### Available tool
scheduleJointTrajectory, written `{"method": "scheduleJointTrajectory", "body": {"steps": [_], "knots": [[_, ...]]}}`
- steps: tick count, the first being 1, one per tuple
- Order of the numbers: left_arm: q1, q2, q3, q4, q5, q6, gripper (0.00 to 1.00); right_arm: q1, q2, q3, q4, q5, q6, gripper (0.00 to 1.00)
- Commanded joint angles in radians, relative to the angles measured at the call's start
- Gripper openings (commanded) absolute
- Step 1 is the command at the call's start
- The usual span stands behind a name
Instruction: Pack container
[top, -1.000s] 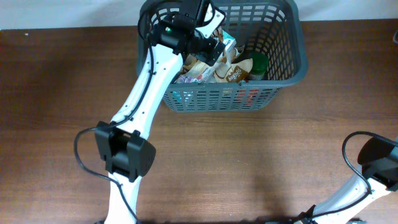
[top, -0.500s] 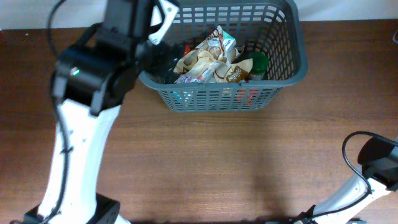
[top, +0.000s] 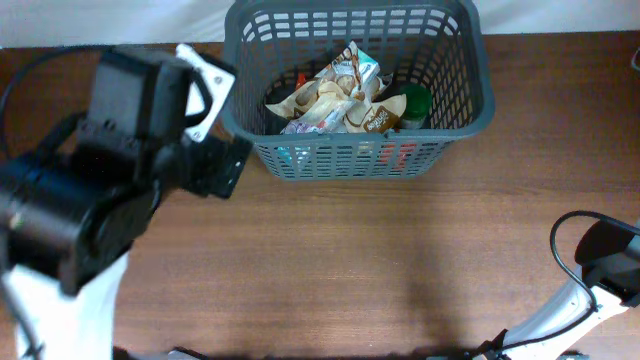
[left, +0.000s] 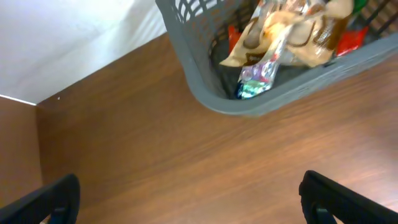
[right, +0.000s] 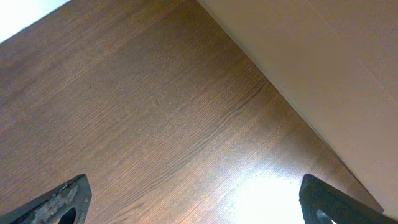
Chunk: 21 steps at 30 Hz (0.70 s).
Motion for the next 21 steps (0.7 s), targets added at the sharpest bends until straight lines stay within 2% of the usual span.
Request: {"method": "scheduleJointTrajectory", "body": {"steps": [1,7,10,12,17,21], "knots": [[0.002,-0.113,-0.017,-0.003,0.081,-0.049,0.99,0.000,-0.011,-0.002,0.000,0.012,0.016,0.99],[0.002,-0.338,-0.161,-0.004,0.115,-0.087,0.99,0.000,-0.011,-0.002,0.000,0.012,0.016,0.99],[0.002,-0.473,-0.316,-0.003,0.080,-0.137,0.99,0.000,-0.011,-0.002,0.000,0.012,0.016,0.99],[0.002,-0.589,-0.484,-0.003,0.066,-0.180,0.99,0.000,-0.011,-0.002,0.000,0.012,0.016,0.99],[0.002,-0.714,-0.707,0.038,0.053,-0.201,0.99,0.000,-0.011,-0.002,0.000,0.012,0.016,0.99],[0.002,-0.743,-0.832,0.163,0.053,-0.283,0.99,0.000,-0.011,-0.002,0.000,0.012,0.016,0.99]]}}
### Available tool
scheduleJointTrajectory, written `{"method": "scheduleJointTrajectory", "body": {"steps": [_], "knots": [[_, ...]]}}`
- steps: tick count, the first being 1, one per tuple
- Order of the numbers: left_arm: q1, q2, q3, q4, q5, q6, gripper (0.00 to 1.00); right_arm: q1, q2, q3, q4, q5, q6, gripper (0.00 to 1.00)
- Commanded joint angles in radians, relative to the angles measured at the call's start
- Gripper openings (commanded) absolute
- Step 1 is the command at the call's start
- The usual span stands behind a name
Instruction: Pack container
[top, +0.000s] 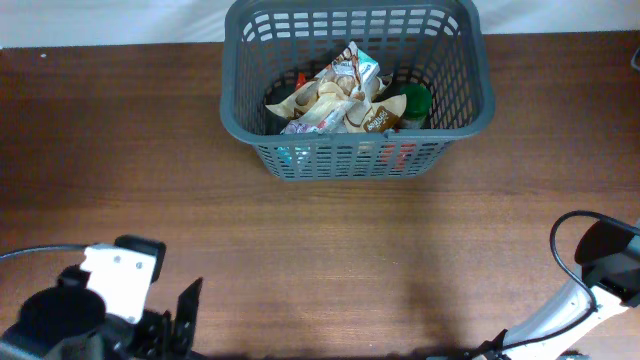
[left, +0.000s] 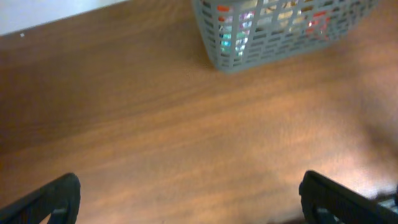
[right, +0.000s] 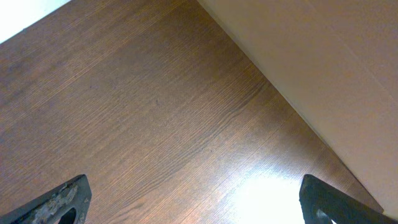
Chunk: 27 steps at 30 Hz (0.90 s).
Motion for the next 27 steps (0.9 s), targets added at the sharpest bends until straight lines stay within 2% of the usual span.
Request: {"method": "scheduleJointTrajectory", "body": {"steps": [1,6,9,12,18,23,27], "knots": [[0.002,-0.016,-0.105,0.089,-0.010,-0.091,0.99,0.000,-0.011,-0.002,0.000,0.012,0.015,0.99],[0.002,-0.016,-0.306,0.220,0.039,-0.098,0.99,0.000,-0.011,-0.002,0.000,0.012,0.015,0.99],[0.002,-0.016,-0.440,0.301,0.092,-0.206,0.99,0.000,-0.011,-0.002,0.000,0.012,0.015,0.99],[0.002,-0.013,-0.564,0.304,0.105,-0.300,0.99,0.000,-0.011,-0.002,0.000,0.012,0.015,0.99],[0.002,-0.010,-0.603,0.277,0.117,-0.299,0.99,0.000,-0.011,-0.002,0.000,0.012,0.015,0.99],[0.002,-0.010,-0.603,0.403,0.117,-0.224,0.99,0.000,-0.011,-0.002,0.000,0.012,0.015,0.99],[0.002,-0.001,-0.603,0.521,0.117,-0.065,0.99,0.000,-0.011,-0.002,0.000,0.012,0.015,0.99]]}}
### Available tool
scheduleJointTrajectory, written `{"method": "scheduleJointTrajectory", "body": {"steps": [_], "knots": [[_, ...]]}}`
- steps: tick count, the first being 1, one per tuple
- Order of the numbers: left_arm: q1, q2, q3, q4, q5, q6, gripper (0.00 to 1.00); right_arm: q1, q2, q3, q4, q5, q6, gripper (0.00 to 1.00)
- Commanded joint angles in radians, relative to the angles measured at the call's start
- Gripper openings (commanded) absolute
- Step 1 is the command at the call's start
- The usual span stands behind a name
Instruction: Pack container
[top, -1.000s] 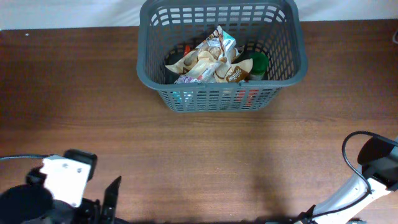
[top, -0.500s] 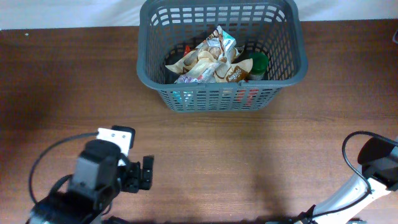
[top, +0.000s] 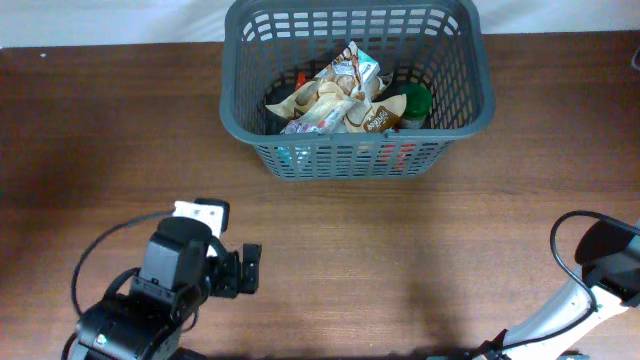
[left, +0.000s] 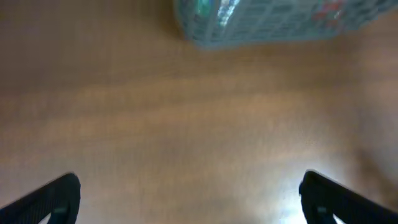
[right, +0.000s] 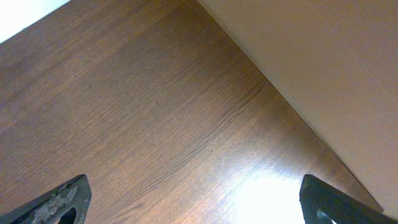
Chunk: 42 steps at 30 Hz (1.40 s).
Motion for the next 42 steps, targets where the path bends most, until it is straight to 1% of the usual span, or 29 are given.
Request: {"method": "scheduleJointTrajectory", "body": {"steps": [1,4,6,10,13,16,18,21,28,29,35,42], "knots": [[0.002,0.008,-0.001,0.056,0.008,0.177,0.99,0.000,-0.011,-0.002,0.000,0.012,0.015,0.99],[0.002,0.033,-0.001,0.078,0.007,0.274,0.99,0.000,-0.011,-0.002,0.000,0.012,0.015,0.99],[0.003,0.053,-0.012,0.093,0.008,0.304,0.99,0.000,-0.011,-0.002,0.000,0.012,0.015,0.99],[0.006,0.041,-0.084,0.162,0.008,0.304,0.99,0.000,-0.011,-0.002,0.000,0.012,0.015,0.99],[0.006,-0.011,-0.193,0.275,0.014,0.303,0.99,0.000,-0.011,-0.002,0.000,0.012,0.015,0.99],[0.021,-0.102,-0.319,0.423,0.051,0.302,0.99,0.000,-0.011,-0.002,0.000,0.012,0.015,0.99],[0.093,-0.233,-0.444,0.557,0.130,0.302,0.99,0.000,-0.011,-0.002,0.000,0.012,0.015,0.99],[0.166,-0.323,-0.497,0.568,0.169,0.302,0.99,0.000,-0.011,-0.002,0.000,0.012,0.015,0.99],[0.321,-0.472,-0.570,0.568,0.171,0.303,0.99,0.000,-0.011,-0.002,0.000,0.012,0.015,0.99],[0.344,-0.514,-0.598,0.568,0.171,0.303,0.99,0.000,-0.011,-0.002,0.000,0.012,0.015,0.99],[0.373,-0.672,-0.710,0.581,0.167,0.303,0.99,0.000,-0.011,-0.002,0.000,0.012,0.015,0.99],[0.373,-0.774,-0.820,0.724,0.168,0.303,0.99,0.000,-0.011,-0.002,0.000,0.012,0.015,0.99]]}}
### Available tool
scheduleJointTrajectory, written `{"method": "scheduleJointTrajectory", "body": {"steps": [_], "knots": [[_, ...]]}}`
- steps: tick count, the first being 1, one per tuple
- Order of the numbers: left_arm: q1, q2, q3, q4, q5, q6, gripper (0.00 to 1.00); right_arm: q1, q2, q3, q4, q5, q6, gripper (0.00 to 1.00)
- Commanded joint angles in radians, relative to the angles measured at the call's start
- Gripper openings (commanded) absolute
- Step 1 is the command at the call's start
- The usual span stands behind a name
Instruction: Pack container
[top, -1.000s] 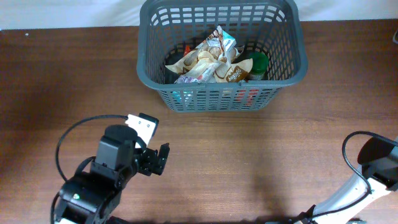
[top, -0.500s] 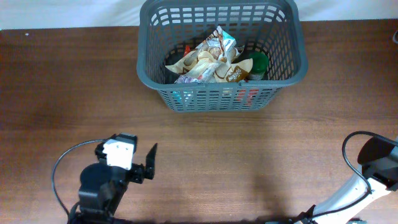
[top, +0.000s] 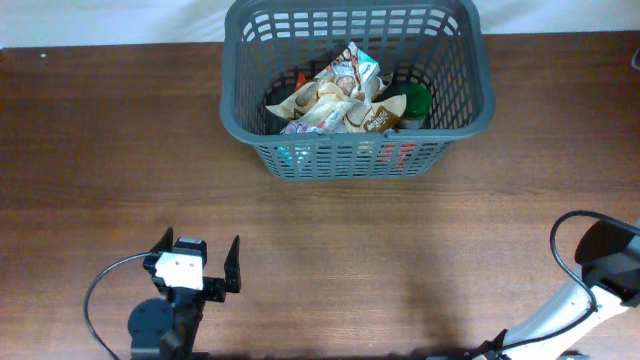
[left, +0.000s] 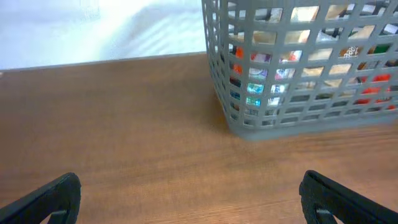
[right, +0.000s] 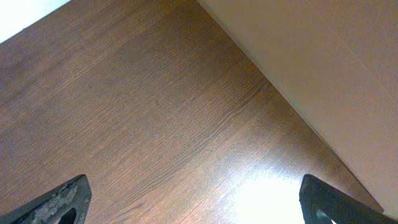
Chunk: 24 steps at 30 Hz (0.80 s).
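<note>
A grey plastic basket (top: 470, 95) stands at the back middle of the table, holding several snack packets (top: 335, 95) and a green-lidded item (top: 413, 100). In the left wrist view the basket (left: 236, 118) shows side-on, with the packets behind its mesh. My left gripper (top: 198, 262) rests low at the front left of the table, open and holding nothing, its fingers (left: 56, 196) wide apart and pointing at the basket. My right gripper (right: 193, 199) is open over bare wood; in the overhead view only the arm's base (top: 605, 265) shows at the front right.
The brown wooden table (top: 420, 240) runs to a white wall at the back (top: 120, 20). The right wrist view looks at the table's edge (right: 280, 93) against a pale surface. A black cable (top: 560, 240) loops by the right arm.
My left arm has drawn back and folded lower at the front left. Its camera has tipped up from looking down at the table to facing the basket side-on. The right arm has not moved.
My left arm was high by the basket's left corner, open, with the packets in the basket. Then it was at the front left of the table, then a little further in, and now it sits folded low there. The right arm stayed still throughout.
</note>
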Motion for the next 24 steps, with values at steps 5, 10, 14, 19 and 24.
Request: {"method": "scheduleJointTrajectory", "body": {"steps": [5,10,14,19,24], "knots": [[0.006,-0.045,-0.086,0.159,0.013,0.007,0.99,0.000,-0.011,-0.002,0.000,0.012,0.014,0.99],[0.006,-0.045,-0.149,0.344,-0.013,-0.029,0.99,0.000,-0.011,-0.002,0.000,0.012,0.014,0.99],[0.006,-0.045,-0.208,0.507,-0.023,-0.031,0.99,0.000,-0.011,-0.002,0.000,0.012,0.014,0.99],[0.006,-0.045,-0.219,0.536,-0.059,-0.031,0.99,0.000,-0.011,-0.002,0.000,0.012,0.014,0.99],[0.006,-0.045,-0.219,0.460,-0.065,-0.058,0.99,0.000,-0.011,-0.002,0.000,0.012,0.014,0.99]]}}
